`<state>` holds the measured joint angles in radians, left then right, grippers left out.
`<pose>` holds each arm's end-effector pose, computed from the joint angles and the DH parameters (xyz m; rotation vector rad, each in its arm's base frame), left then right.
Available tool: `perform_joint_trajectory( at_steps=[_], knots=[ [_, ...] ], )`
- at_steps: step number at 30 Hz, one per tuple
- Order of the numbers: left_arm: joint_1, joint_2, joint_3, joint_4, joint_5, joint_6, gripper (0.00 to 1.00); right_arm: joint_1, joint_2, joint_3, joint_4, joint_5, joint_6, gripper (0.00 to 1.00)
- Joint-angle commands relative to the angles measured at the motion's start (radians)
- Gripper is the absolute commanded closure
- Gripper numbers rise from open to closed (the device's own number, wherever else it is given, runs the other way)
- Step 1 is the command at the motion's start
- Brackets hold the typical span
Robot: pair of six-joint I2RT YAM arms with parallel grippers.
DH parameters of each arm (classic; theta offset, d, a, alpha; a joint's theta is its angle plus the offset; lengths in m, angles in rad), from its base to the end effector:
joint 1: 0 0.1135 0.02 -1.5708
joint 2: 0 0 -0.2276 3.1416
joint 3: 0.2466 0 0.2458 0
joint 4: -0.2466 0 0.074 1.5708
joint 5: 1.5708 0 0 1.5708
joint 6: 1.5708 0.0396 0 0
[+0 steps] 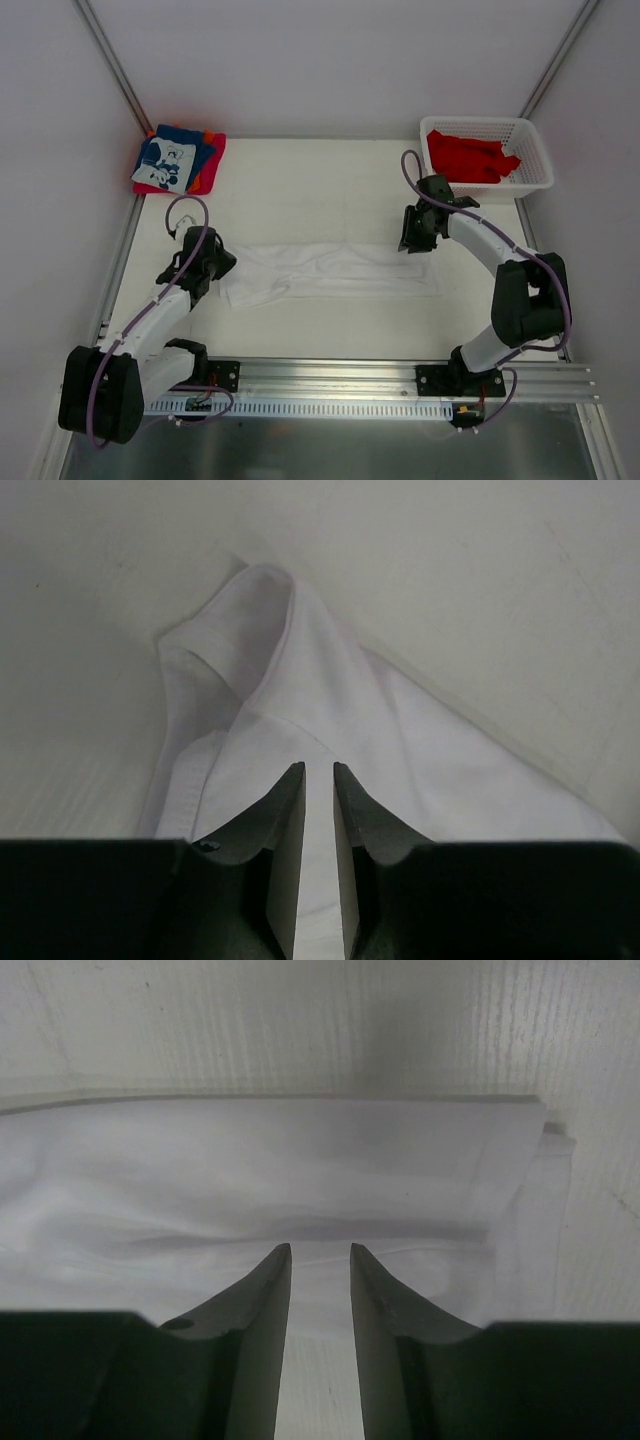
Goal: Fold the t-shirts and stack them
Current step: Fold the tshirt
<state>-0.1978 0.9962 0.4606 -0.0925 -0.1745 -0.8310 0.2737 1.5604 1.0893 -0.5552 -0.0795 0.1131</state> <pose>0.2203 -0.0371 0.1681 -0.7825 2.0718 -0.3863 0.3034 0.0885 0.1893 -0.2384 2.6011 0.2421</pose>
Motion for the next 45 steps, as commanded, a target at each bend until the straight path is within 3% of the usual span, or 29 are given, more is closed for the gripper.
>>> perform_joint_trajectory(
  at_steps=[1, 8, 9, 10, 16, 22, 27, 34, 37, 45],
  knots=[
    [-0.012, 0.021, -0.013, 0.051, 0.027, -0.036, 0.83, 0.005, 0.015, 0.027, 0.018, -0.019, 0.023, 0.66],
    [-0.012, 0.047, -0.05, 0.103, 0.032, -0.036, 0.85, 0.005, 0.007, -0.048, 0.054, -0.008, 0.045, 0.68],
    [-0.012, 0.051, -0.05, 0.115, 0.032, -0.036, 0.86, 0.005, 0.004, -0.077, 0.066, 0.0, 0.056, 0.92],
    [-0.012, 0.053, -0.051, 0.117, 0.032, -0.036, 0.87, 0.005, -0.005, -0.094, 0.073, 0.001, 0.065, 0.99],
    [-0.011, 0.081, -0.046, 0.128, 0.024, -0.036, 0.89, 0.004, -0.045, -0.216, 0.13, 0.056, 0.177, 1.0],
    [-0.012, 0.096, -0.054, 0.151, 0.018, -0.034, 0.9, 0.004, -0.05, -0.241, 0.092, 0.213, 0.26, 0.99],
    [-0.012, 0.119, -0.059, 0.165, 0.027, -0.036, 0.91, 0.001, 0.015, -0.247, 0.104, 0.159, 0.266, 1.0],
    [-0.012, 0.097, -0.083, 0.18, 0.018, -0.049, 1.0, 0.007, -0.062, -0.316, 0.136, 0.127, 0.267, 0.99],
    [-0.006, 0.159, -0.079, 0.197, 0.013, -0.068, 1.0, 0.01, -0.103, -0.331, 0.124, 0.124, 0.264, 0.99],
    [0.05, 0.413, -0.02, 0.293, 0.157, -0.105, 1.0, 0.01, -0.221, -0.374, 0.09, 0.104, 0.276, 0.99]
  ],
)
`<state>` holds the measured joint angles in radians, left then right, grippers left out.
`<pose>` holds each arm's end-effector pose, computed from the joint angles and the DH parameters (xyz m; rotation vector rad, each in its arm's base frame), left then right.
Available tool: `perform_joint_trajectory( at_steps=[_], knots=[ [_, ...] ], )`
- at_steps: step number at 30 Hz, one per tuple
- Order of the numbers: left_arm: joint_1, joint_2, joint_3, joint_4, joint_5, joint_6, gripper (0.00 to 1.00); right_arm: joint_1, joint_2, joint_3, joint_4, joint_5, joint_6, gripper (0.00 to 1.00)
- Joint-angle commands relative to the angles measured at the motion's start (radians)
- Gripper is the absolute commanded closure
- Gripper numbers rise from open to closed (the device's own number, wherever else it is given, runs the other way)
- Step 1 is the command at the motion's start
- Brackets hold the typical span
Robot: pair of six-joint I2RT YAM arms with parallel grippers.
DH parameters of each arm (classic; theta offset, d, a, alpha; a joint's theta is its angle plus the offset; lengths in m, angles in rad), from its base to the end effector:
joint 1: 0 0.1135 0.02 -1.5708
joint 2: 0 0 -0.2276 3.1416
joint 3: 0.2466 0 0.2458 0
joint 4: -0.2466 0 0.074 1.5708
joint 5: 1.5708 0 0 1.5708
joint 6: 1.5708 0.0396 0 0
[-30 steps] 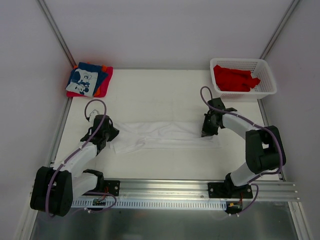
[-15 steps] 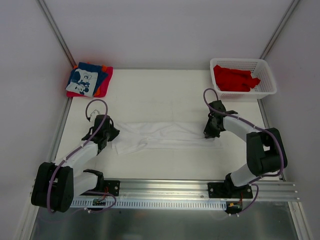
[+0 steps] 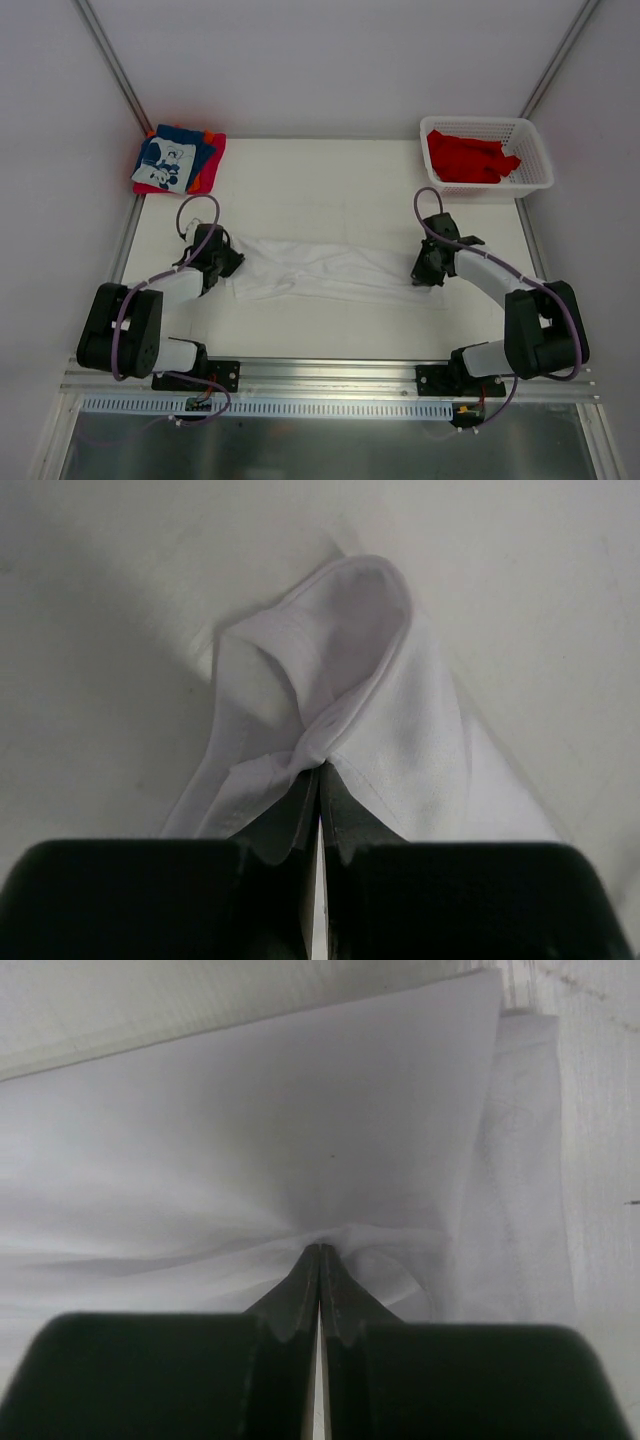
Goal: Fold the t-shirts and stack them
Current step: Fold the tshirt
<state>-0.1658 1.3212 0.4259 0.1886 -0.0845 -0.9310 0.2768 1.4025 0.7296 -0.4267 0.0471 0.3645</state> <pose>0.2431 -0.0373 0.1119 -0.9081 2.1355 -0.4740 0.2479 0.0685 0.1351 0.1325 2.6731 0.1427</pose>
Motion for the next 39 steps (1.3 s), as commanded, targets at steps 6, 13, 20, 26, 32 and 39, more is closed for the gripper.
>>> perform_joint_trajectory(
  at_steps=[6, 13, 20, 26, 32, 39],
  knots=[
    [0.074, 0.194, 0.115, 0.005, 0.138, 0.034, 1.0, 0.016, -0.193, -0.078, -0.035, -0.102, 0.044, 1.0],
    [0.12, 0.317, 0.295, -0.034, 0.206, 0.099, 1.0, 0.044, -0.344, -0.14, -0.061, -0.15, 0.071, 0.99],
    [0.129, 0.43, 0.453, -0.066, 0.285, 0.124, 1.0, 0.119, -0.517, -0.177, -0.162, -0.128, 0.106, 1.0],
    [0.126, 0.532, 0.635, -0.078, 0.397, 0.127, 1.0, 0.24, -0.733, -0.226, -0.257, -0.121, 0.163, 1.0],
    [0.103, 0.714, 0.934, -0.182, 0.452, 0.158, 1.0, 0.317, -0.905, -0.231, -0.375, -0.086, 0.205, 0.99],
    [0.071, 0.834, 1.157, -0.264, 0.441, 0.155, 1.0, 0.334, -0.939, -0.127, -0.48, -0.059, 0.169, 1.0]
  ],
)
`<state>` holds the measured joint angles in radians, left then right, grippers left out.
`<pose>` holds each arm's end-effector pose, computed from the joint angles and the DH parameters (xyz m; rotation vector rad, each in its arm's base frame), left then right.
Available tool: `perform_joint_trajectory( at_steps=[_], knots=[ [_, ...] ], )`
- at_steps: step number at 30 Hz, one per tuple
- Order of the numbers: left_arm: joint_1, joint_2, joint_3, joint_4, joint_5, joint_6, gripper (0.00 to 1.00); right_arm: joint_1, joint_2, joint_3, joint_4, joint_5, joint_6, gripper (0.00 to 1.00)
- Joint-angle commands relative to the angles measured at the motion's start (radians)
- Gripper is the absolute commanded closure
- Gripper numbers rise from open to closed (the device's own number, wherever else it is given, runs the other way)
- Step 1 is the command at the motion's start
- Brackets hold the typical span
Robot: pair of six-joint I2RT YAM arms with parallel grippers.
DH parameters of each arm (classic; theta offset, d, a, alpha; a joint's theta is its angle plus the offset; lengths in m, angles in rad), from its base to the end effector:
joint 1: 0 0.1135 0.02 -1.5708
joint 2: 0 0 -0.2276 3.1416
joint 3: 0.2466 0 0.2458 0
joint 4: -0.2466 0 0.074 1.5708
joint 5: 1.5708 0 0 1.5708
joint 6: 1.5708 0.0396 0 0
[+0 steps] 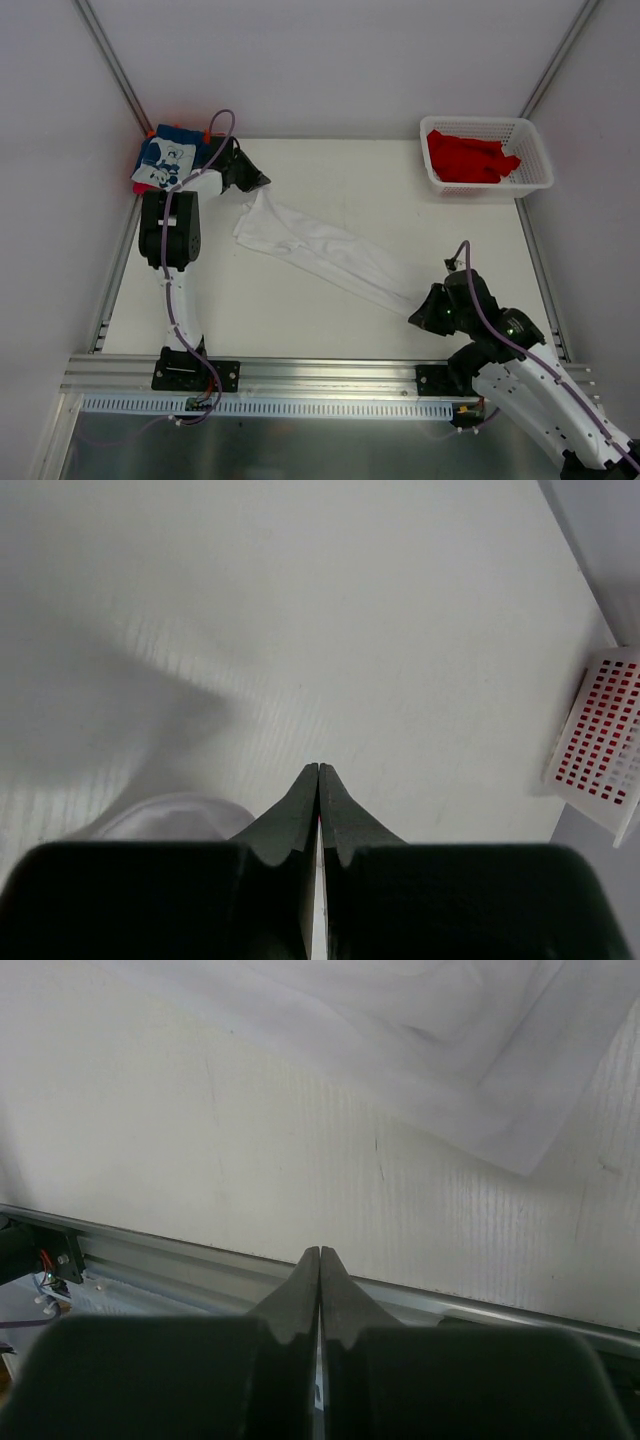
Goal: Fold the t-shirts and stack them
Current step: Fold the tshirt
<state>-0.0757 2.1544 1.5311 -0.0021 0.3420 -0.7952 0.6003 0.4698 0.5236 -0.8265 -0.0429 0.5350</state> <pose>0.4619 -0.0484 0.1478 -0.6143 2.2053 -0.8490 0.1089 0.0766 0.2100 -0.1011 2.4230 0.5936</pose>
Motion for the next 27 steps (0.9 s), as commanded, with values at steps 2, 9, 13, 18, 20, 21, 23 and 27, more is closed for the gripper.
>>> perform_joint_trajectory(
  at_steps=[2, 9, 13, 18, 20, 21, 23, 27],
  knots=[
    [-0.039, -0.068, 0.022, -0.078, -0.04, 0.042, 1.0, 0.01, -0.003, 0.099, -0.101, 0.037, -0.009, 0.99],
    [-0.062, -0.414, -0.228, -0.095, -0.133, 0.106, 0.84, 0.01, 0.042, 0.049, -0.034, 0.054, -0.026, 0.99],
    [-0.065, -0.657, -0.36, -0.121, -0.23, 0.149, 0.41, 0.026, 0.05, 0.006, 0.018, 0.005, -0.013, 0.87],
    [-0.078, -0.817, -0.466, -0.185, -0.334, 0.145, 0.6, 0.041, 0.015, 0.006, -0.005, 0.023, -0.009, 0.69],
    [-0.078, -0.785, -0.503, -0.185, -0.359, 0.122, 0.88, 0.041, -0.01, 0.01, -0.014, 0.028, -0.009, 0.69],
    [-0.079, -0.768, -0.515, -0.184, -0.359, 0.114, 1.0, 0.041, -0.017, 0.018, -0.029, 0.029, -0.009, 0.69],
    [-0.082, -0.702, -0.525, -0.168, -0.365, 0.091, 1.0, 0.041, -0.033, 0.024, -0.048, 0.031, -0.012, 0.69],
    [-0.096, -0.598, -0.517, -0.135, -0.371, 0.074, 1.0, 0.041, -0.077, 0.035, -0.111, 0.037, -0.01, 0.69]
  ],
)
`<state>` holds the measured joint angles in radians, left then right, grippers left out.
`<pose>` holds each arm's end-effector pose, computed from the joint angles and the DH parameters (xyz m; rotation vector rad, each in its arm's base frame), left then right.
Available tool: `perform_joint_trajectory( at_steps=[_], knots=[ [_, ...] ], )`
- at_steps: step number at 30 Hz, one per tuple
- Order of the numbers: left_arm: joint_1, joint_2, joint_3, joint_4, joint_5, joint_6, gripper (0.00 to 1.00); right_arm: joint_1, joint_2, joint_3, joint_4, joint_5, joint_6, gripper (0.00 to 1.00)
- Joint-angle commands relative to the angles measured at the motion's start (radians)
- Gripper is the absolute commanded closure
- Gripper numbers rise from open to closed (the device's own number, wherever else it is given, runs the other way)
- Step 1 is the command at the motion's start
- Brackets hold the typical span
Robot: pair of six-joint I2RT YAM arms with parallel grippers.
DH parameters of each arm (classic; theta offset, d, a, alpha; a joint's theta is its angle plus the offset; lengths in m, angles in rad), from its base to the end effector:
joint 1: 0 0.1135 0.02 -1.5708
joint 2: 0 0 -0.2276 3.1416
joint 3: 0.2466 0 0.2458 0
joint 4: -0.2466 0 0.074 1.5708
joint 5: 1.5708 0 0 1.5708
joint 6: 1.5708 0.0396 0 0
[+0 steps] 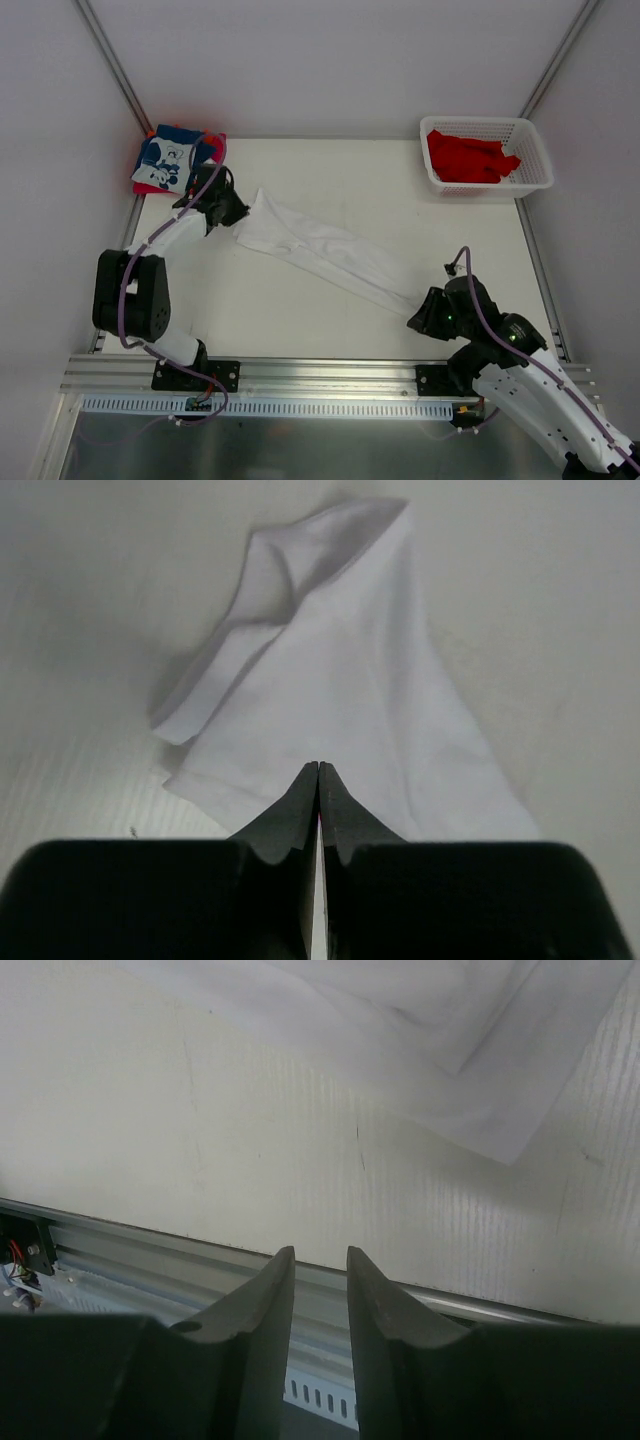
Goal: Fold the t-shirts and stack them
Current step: Fold the tshirt
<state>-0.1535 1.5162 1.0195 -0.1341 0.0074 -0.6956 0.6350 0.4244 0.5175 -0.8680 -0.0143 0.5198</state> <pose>0.3335 -0.0519 0.2129 -0.5966 2.1629 -0.4770 0.1007 0.0749 0.2096 -0.1467 2.4172 0.5702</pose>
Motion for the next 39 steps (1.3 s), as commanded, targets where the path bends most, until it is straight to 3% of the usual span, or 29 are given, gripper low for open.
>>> perform_joint_trajectory(
  at_steps=[1, 12, 22, 34, 39],
  knots=[
    [-0.03, 0.079, 0.001, -0.002, -0.043, -0.024, 1.0, 0.006, -0.044, 0.042, -0.077, 0.04, 0.006, 0.69],
    [-0.077, 0.275, 0.08, 0.001, -0.07, -0.035, 1.0, 0.006, -0.098, 0.082, -0.154, 0.082, 0.006, 0.69],
    [-0.086, 0.364, 0.139, -0.001, -0.098, -0.021, 1.0, 0.006, -0.082, 0.19, -0.21, 0.131, -0.02, 0.69],
    [-0.058, 0.552, 0.382, -0.033, -0.01, 0.031, 1.0, 0.005, -0.044, 0.282, -0.267, 0.204, -0.053, 0.68],
    [-0.049, 0.657, 0.549, -0.05, 0.083, 0.076, 1.0, 0.005, -0.003, 0.299, -0.264, 0.244, -0.067, 0.67]
  ],
)
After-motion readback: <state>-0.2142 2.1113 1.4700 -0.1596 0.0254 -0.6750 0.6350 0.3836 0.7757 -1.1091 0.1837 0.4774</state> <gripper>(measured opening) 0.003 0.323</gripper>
